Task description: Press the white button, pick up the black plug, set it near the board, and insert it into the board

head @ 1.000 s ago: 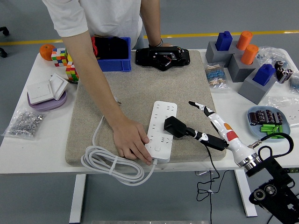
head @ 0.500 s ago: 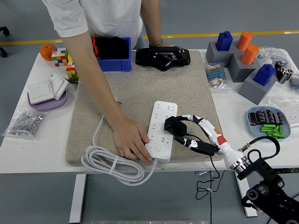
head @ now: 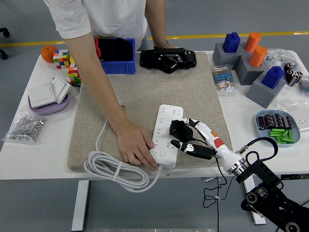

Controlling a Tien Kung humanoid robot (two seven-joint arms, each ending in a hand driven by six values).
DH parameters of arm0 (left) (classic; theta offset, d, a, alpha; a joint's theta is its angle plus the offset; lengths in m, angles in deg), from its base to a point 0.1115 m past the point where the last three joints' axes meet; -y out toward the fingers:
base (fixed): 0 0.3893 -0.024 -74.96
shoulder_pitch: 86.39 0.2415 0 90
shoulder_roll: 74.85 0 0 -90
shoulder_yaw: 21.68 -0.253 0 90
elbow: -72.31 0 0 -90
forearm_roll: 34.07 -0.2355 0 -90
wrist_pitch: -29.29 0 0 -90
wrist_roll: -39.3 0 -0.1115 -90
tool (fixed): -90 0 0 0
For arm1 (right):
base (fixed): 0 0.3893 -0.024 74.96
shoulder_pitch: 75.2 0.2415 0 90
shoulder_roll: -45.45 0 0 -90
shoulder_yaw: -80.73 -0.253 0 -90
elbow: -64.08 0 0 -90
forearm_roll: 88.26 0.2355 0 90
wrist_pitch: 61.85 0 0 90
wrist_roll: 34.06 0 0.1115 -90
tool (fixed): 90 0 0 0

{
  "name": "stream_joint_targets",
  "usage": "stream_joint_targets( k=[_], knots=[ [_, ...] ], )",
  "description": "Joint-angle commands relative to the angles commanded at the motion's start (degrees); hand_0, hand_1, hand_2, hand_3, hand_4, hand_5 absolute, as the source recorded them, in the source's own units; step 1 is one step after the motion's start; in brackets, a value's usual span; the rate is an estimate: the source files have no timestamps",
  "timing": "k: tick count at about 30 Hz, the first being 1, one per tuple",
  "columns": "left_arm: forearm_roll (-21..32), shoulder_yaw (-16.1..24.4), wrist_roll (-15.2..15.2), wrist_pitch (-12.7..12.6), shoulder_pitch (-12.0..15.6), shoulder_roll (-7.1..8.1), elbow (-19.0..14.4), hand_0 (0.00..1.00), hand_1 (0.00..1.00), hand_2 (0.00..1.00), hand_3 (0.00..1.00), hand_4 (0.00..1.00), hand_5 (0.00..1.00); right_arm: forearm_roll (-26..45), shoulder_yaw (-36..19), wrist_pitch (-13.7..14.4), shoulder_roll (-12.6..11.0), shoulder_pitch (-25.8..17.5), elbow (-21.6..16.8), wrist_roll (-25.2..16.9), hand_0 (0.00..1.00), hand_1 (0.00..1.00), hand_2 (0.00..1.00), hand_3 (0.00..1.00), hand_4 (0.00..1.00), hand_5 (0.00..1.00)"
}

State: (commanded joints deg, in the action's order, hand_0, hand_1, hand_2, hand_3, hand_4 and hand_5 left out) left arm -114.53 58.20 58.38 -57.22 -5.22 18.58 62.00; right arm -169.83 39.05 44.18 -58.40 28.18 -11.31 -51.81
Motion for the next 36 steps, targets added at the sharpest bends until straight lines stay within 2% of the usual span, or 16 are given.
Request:
stream_joint_targets(
  k=[10, 36],
  knots=[
    [0.0, 0.1, 0.0, 0.0, 0.1, -0.04, 0.0, 0.707, 0.663, 0.587, 0.679, 0.637, 0.297, 0.0, 0.1, -0.3, -0.7, -0.3, 0.1, 0.2, 0.951, 0.827, 0.779, 0.761, 0.928, 0.746],
    [0.1, 0.0, 0.1, 0.0, 0.0, 0.06, 0.0, 0.706, 0.662, 0.587, 0.680, 0.636, 0.301, 0.0, 3.6, -1.3, 1.4, 3.4, 1.6, 1.5, 0.943, 0.819, 0.771, 0.758, 0.927, 0.743]
  ],
)
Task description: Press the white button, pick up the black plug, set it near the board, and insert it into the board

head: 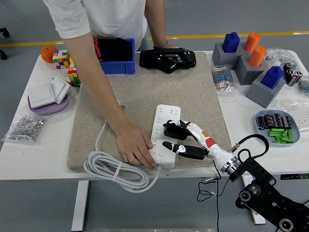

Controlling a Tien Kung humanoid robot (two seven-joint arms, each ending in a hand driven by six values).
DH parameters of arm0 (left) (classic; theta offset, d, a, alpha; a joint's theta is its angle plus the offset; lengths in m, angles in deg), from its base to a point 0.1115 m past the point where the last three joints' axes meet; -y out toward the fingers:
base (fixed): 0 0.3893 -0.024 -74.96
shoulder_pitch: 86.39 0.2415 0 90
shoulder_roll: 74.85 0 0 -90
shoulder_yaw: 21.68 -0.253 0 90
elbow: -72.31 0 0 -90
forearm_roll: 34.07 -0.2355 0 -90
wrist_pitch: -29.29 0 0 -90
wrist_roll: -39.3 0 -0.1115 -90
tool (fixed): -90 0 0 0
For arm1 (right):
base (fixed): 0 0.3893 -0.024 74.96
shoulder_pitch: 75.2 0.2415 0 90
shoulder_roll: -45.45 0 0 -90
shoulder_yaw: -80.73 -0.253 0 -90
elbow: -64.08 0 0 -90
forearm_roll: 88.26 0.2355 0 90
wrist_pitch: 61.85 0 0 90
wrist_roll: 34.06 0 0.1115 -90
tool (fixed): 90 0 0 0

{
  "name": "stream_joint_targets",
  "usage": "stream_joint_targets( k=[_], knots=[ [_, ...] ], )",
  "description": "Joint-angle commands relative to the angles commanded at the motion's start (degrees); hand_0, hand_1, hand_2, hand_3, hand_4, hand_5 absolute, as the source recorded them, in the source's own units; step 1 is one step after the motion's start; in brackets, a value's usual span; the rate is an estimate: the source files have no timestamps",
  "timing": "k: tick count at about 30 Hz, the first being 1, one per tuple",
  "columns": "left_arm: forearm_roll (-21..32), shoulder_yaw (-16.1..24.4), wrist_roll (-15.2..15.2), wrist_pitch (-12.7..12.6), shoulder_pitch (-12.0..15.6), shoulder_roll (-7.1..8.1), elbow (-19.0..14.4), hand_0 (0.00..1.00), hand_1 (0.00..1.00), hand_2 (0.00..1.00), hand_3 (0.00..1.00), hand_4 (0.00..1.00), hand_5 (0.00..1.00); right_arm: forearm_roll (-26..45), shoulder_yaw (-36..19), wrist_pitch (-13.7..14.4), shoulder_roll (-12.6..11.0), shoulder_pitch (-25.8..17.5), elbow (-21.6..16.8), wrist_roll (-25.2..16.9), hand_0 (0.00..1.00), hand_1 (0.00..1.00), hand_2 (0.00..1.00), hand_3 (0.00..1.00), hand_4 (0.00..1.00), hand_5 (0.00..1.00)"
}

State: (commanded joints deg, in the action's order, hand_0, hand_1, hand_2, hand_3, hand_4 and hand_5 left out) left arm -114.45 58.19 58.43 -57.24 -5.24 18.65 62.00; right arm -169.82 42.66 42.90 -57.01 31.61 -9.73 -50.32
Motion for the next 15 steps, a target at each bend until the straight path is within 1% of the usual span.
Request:
stream_joint_targets(
  k=[10, 15],
  knots=[
    [-0.3, -0.1, 0.1, 0.0, -0.1, 0.12, 0.0, 0.707, 0.663, 0.587, 0.680, 0.634, 0.299, 0.3, 2.4, -0.8, -0.1, 1.2, 0.8, 1.4, 0.938, 0.811, 0.765, 0.752, 0.926, 0.740],
    [-0.3, 0.0, 0.1, 0.0, 0.1, 0.13, 0.0, 0.707, 0.663, 0.587, 0.680, 0.634, 0.300, -0.1, 3.2, -1.2, -0.3, 1.5, 0.4, 2.0, 0.936, 0.808, 0.760, 0.752, 0.926, 0.739]
  ],
)
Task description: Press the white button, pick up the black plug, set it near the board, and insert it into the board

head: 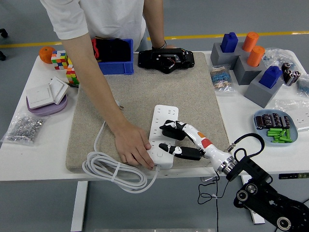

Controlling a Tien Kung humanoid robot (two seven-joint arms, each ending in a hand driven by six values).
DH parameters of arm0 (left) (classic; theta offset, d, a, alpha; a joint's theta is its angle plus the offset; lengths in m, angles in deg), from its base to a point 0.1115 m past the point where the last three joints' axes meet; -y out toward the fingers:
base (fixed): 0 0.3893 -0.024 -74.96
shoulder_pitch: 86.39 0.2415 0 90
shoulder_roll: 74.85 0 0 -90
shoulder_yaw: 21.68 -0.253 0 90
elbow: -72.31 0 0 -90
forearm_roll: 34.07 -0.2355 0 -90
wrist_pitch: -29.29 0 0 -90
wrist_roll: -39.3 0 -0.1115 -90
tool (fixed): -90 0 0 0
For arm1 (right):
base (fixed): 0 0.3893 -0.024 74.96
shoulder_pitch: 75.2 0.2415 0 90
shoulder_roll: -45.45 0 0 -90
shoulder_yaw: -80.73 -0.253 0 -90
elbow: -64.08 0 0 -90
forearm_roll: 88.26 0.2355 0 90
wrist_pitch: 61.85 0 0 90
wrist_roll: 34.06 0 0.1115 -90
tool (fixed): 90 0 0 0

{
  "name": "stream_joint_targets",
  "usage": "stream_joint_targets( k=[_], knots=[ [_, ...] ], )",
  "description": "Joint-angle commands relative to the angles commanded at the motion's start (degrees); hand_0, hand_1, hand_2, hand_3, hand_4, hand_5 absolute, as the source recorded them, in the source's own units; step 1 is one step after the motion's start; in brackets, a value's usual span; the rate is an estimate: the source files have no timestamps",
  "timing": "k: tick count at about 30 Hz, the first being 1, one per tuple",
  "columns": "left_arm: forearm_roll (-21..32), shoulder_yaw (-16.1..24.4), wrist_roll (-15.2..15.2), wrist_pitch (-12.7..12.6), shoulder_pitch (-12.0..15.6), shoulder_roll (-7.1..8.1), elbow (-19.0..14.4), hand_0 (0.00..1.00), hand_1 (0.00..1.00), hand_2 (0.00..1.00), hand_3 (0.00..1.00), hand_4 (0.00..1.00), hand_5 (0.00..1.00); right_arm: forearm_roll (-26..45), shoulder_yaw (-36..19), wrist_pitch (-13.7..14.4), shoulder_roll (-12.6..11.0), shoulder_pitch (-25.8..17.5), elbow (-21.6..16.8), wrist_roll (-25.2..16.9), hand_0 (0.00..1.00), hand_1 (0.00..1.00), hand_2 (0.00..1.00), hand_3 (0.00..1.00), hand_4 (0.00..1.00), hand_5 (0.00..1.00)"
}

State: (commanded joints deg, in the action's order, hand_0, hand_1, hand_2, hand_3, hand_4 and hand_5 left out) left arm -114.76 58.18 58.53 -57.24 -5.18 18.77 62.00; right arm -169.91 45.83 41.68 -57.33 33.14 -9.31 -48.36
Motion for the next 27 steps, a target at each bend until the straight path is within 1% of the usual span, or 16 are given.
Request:
stream_joint_targets(
  k=[9, 20, 27],
  knots=[
    [-0.6, 0.2, 0.1, 0.1, 0.3, 0.02, 0.0, 0.707, 0.662, 0.587, 0.680, 0.633, 0.299, -0.8, 0.8, 0.0, 0.3, 0.8, -1.4, 0.5, 0.933, 0.804, 0.754, 0.748, 0.926, 0.738],
    [-0.4, 0.4, 0.0, 0.1, 0.2, 0.02, 0.0, 0.707, 0.662, 0.587, 0.680, 0.632, 0.298, -1.3, 2.4, -0.1, 0.7, 2.6, -0.9, 1.0, 0.930, 0.799, 0.751, 0.747, 0.925, 0.737],
    [-0.2, 0.4, 0.0, 0.0, 0.2, -0.05, 0.0, 0.706, 0.662, 0.587, 0.681, 0.632, 0.297, -1.6, 2.8, -0.3, 0.7, 2.9, -0.8, 1.2, 0.929, 0.797, 0.751, 0.744, 0.924, 0.736]
  ],
)
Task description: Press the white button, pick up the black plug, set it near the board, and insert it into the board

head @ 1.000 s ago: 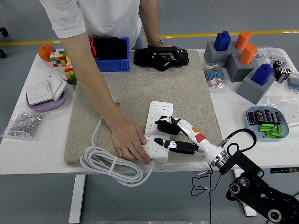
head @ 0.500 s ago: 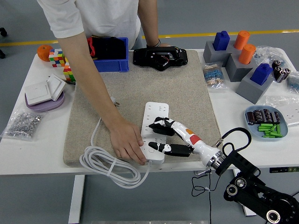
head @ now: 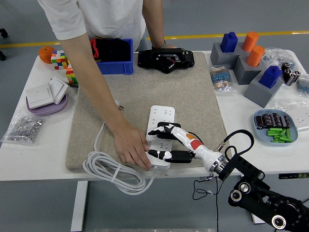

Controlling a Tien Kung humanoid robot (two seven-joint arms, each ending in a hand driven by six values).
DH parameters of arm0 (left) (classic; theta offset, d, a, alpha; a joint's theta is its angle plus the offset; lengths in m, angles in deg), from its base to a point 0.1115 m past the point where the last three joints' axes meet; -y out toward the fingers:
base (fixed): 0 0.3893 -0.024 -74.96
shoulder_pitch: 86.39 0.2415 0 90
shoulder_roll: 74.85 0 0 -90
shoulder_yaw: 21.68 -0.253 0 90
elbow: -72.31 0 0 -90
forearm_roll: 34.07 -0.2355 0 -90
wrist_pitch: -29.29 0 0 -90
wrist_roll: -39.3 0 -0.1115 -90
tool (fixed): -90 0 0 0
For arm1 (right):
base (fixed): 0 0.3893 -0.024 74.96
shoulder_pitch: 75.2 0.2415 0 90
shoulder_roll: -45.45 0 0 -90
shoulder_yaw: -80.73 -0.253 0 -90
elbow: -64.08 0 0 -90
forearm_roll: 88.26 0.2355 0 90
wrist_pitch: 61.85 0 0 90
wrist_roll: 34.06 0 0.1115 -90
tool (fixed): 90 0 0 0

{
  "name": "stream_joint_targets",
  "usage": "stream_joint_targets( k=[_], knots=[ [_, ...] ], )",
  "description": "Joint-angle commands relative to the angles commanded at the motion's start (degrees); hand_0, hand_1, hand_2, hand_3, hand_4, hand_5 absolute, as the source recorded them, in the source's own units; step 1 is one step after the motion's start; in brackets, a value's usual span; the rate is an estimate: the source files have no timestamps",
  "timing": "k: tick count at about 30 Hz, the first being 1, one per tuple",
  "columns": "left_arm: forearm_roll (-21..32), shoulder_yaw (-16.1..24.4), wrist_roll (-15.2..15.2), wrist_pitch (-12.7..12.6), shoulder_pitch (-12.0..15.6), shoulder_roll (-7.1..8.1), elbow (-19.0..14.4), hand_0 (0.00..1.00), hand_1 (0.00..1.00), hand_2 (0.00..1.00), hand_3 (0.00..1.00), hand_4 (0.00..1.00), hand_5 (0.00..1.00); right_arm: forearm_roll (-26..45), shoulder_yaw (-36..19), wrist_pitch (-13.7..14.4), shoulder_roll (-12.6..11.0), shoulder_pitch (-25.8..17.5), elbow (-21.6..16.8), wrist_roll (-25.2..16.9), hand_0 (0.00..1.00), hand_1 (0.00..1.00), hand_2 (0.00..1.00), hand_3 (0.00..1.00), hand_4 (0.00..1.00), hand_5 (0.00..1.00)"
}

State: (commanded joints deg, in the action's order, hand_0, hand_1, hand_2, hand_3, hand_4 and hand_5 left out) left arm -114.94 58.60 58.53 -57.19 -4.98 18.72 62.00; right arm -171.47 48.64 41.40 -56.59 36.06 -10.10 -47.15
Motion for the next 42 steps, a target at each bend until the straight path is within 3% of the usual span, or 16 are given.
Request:
stream_joint_targets(
  k=[15, 22, 34, 42],
  knots=[
    [0.0, 0.2, 0.0, 0.0, 0.0, -0.07, 0.0, 0.707, 0.662, 0.587, 0.680, 0.632, 0.295, -2.9, -8.4, 0.0, -0.4, -1.0, -2.9, 0.3, 0.926, 0.812, 0.750, 0.751, 0.923, 0.731],
    [-0.1, 0.3, 0.0, 0.0, 0.0, -0.11, 0.0, 0.706, 0.663, 0.587, 0.680, 0.633, 0.293, -5.1, -16.7, 0.5, -0.7, -2.9, -3.9, -0.3, 0.926, 0.810, 0.749, 0.748, 0.923, 0.729],
    [0.2, 0.1, -0.1, 0.0, 0.0, -0.20, 0.0, 0.707, 0.663, 0.587, 0.680, 0.635, 0.289, -8.8, -37.8, 1.0, -1.2, -9.5, -3.0, 0.7, 0.926, 0.823, 0.756, 0.752, 0.929, 0.722],
    [0.2, 0.0, -0.1, 0.0, -0.2, -0.24, 0.0, 0.706, 0.663, 0.587, 0.680, 0.635, 0.290, -8.7, -47.1, 1.0, -1.0, -13.6, -3.5, 1.9, 0.920, 0.837, 0.775, 0.766, 0.933, 0.722]
  ],
)
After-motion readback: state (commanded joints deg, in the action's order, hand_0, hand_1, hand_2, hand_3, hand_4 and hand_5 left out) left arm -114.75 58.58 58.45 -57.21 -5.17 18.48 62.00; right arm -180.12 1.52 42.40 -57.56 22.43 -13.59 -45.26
